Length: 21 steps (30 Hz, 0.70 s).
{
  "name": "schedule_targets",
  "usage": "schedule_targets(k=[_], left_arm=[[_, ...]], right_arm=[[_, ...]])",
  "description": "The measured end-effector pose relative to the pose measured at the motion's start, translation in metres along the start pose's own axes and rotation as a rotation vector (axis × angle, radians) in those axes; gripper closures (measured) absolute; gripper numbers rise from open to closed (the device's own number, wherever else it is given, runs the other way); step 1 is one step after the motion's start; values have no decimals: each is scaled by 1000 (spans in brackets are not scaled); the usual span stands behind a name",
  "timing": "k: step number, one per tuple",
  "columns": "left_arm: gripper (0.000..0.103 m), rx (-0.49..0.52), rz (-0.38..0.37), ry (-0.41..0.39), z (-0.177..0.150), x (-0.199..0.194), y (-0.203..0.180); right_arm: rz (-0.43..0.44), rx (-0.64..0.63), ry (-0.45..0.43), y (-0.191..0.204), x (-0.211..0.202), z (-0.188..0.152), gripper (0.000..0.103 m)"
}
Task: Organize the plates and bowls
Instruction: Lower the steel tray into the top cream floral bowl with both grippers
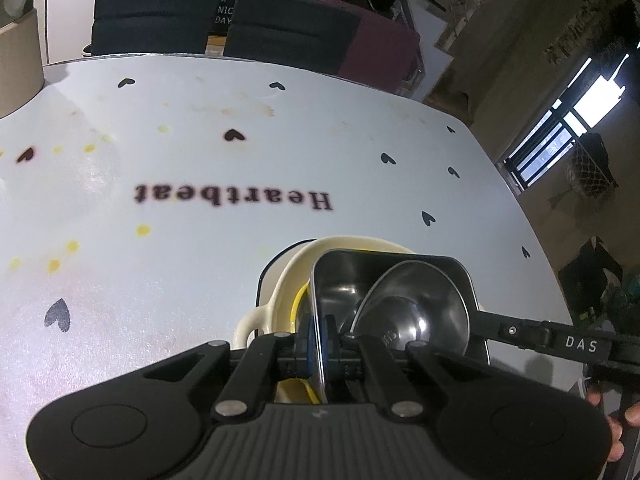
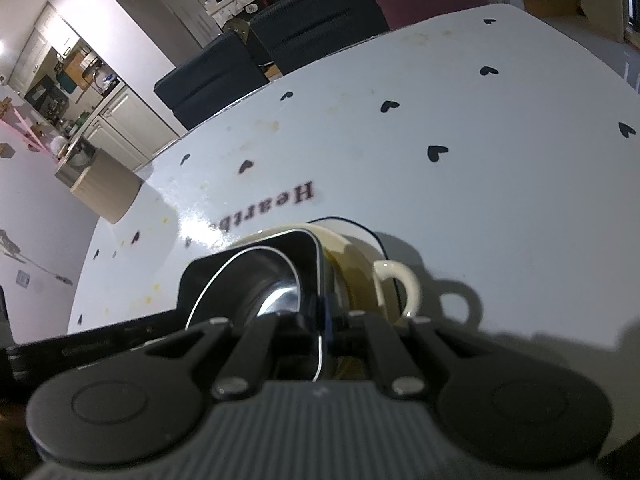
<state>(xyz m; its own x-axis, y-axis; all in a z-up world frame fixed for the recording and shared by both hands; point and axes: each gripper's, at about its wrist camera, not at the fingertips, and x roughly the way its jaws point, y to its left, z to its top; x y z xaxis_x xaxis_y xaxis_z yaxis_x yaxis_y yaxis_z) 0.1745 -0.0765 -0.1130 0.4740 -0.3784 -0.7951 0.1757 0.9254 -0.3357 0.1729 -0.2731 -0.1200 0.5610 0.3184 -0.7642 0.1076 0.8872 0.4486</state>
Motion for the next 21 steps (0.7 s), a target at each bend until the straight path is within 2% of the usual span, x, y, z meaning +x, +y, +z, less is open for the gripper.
schedule_targets(k=[14, 21], left_arm=[[99, 5, -7, 4, -1, -1, 0], [98, 19, -8, 5, -1, -5, -1]], right_arm=[[-4, 0, 6, -1, 2, 1, 97], [-18, -4, -6, 2, -2, 3, 94]])
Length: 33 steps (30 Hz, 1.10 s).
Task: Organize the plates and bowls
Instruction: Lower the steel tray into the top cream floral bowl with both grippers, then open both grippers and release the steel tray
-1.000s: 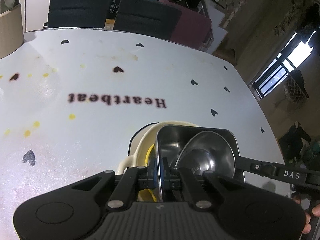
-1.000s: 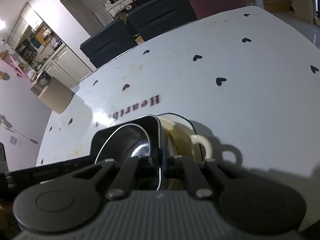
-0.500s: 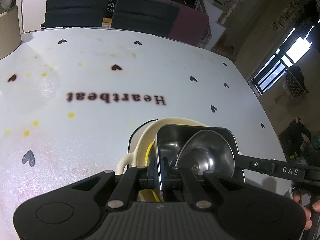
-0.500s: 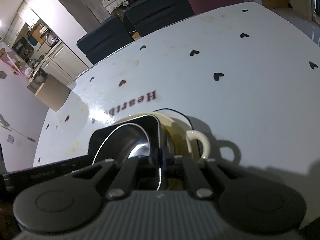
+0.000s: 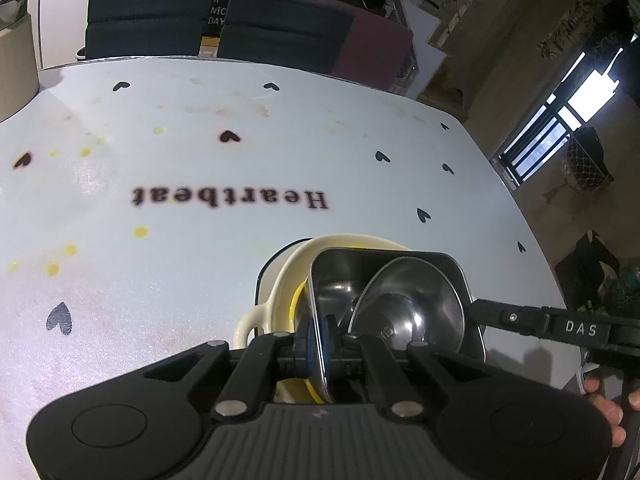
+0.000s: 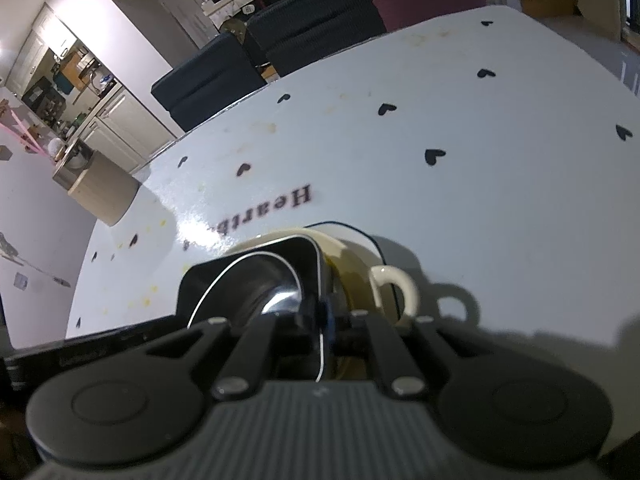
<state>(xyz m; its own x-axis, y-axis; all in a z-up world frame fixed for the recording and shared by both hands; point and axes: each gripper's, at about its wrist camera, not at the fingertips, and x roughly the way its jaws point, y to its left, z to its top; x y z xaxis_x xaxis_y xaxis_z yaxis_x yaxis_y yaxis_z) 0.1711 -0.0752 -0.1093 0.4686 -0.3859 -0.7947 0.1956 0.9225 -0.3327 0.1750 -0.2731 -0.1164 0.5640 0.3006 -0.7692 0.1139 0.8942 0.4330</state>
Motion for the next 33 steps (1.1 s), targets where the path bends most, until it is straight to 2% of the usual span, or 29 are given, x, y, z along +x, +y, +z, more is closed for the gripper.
schedule_targets(k=[4, 8, 14, 15, 19, 23, 26, 29, 31, 33], left_arm=[[96, 0, 6, -5, -1, -5, 1], [88, -2, 18, -17, -2, -14, 3], [76, -5, 53, -39, -8, -33, 7], [73, 1, 59, -46, -9, -38, 7], [48, 15, 73, -88, -13, -62, 5], [17, 34, 90, -161, -17, -93, 0], [2, 70, 119, -240, -24, -119, -8], [0, 103, 138, -298, -34, -142, -17], [0, 110, 127, -334, -44, -153, -21], [0, 115, 114, -353, -54, -162, -25]], right_arm=[[-11, -12, -6, 3, -3, 0, 93], [-43, -58, -18, 12, -11, -2, 92], [-59, -115, -42, 30, -27, -3, 80], [-65, -119, -47, 34, -31, -4, 76], [-85, -157, -98, 49, -55, -7, 53], [-122, -197, -158, 64, -84, -14, 44], [-152, -232, -212, 74, -109, -24, 29], [-176, -245, -258, 81, -132, -36, 18], [-183, -266, -300, 85, -146, -46, 4], [-176, -289, -356, 85, -157, -61, 0]])
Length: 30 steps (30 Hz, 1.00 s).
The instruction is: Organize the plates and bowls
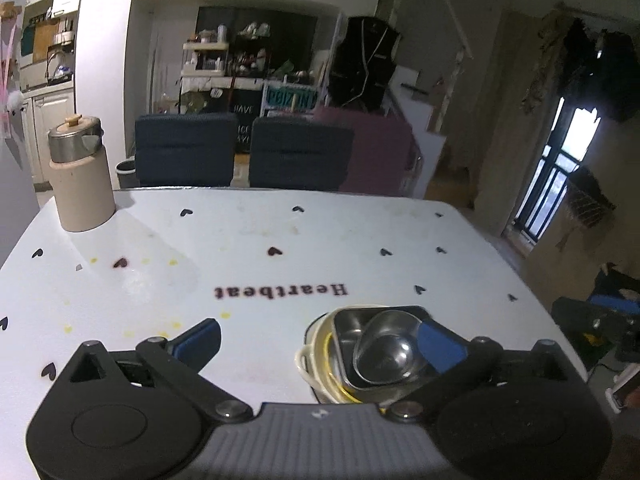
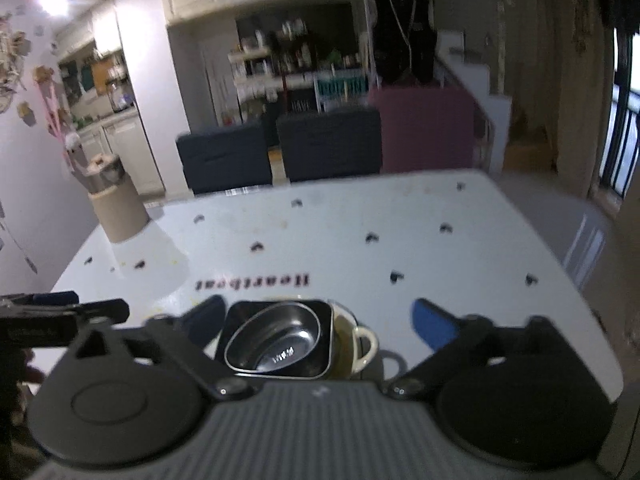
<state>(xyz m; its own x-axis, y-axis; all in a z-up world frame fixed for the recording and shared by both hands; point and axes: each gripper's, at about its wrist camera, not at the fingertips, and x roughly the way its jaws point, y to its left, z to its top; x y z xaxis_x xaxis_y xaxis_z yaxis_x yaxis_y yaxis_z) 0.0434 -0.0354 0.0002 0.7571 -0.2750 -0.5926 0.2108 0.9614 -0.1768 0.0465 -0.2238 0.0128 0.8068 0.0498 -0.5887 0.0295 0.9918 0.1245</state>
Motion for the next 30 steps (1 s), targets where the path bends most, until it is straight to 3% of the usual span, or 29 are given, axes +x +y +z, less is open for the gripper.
schedule_targets(k=[5, 10, 16, 24, 30], left_arm=[[0, 12, 6, -63, -25, -22, -8], [0, 17, 28, -94, -53, -35, -15], [0, 13, 77, -84, -79, -37, -18], [0, 56, 121, -140, -98, -42, -22], [0, 76, 147, -102, -112, -36, -20]], right_arm=[[-2, -3, -121, 0, -28, -33, 0], [-10, -48, -188, 5, -43, -60, 0], [-30, -78, -191, 0, -49, -83, 0], [-65, -116, -157, -5, -41, -112, 0], [-65, -126, -144, -6, -40, -127, 0]])
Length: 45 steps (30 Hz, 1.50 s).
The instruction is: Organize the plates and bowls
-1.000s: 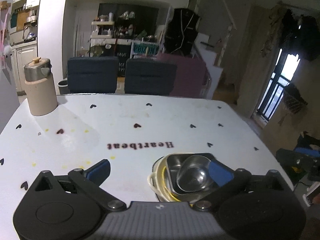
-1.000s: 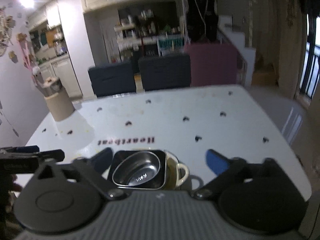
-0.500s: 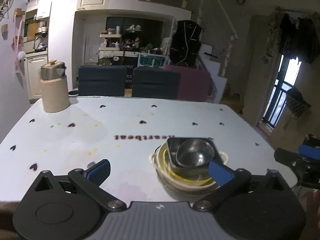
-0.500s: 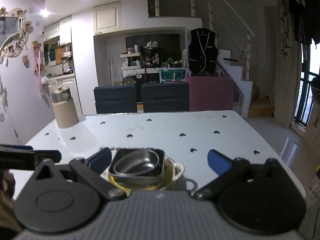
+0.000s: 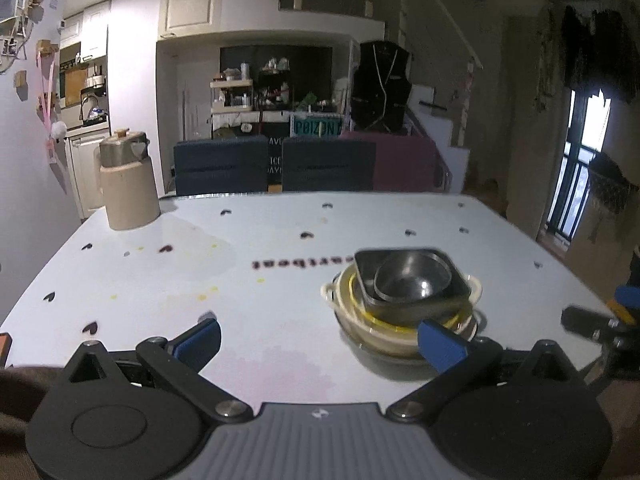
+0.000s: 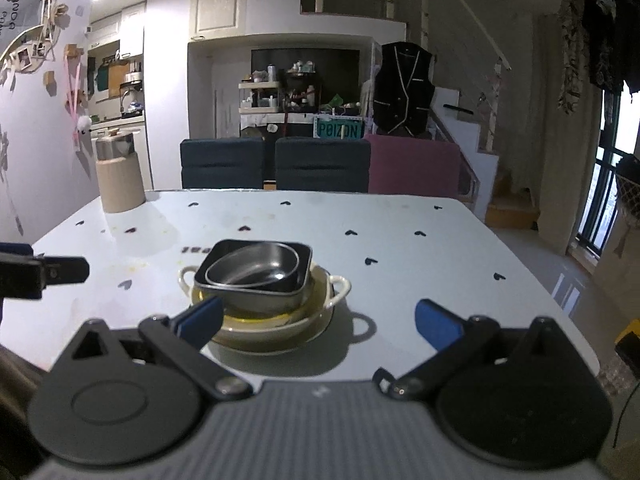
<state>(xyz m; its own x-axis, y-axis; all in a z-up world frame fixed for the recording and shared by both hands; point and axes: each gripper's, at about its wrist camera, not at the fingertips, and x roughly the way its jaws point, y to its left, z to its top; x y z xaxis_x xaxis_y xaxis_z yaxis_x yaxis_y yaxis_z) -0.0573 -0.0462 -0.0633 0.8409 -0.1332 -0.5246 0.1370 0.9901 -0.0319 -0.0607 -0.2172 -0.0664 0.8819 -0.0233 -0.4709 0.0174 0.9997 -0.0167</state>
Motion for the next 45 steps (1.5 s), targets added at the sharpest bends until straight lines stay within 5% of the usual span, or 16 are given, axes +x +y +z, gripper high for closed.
schedule_targets(k=[45], left_arm=[[0, 20, -20, 1, -12, -2, -6]], right_arm=[[-3, -8, -1, 2, 0, -7, 0]])
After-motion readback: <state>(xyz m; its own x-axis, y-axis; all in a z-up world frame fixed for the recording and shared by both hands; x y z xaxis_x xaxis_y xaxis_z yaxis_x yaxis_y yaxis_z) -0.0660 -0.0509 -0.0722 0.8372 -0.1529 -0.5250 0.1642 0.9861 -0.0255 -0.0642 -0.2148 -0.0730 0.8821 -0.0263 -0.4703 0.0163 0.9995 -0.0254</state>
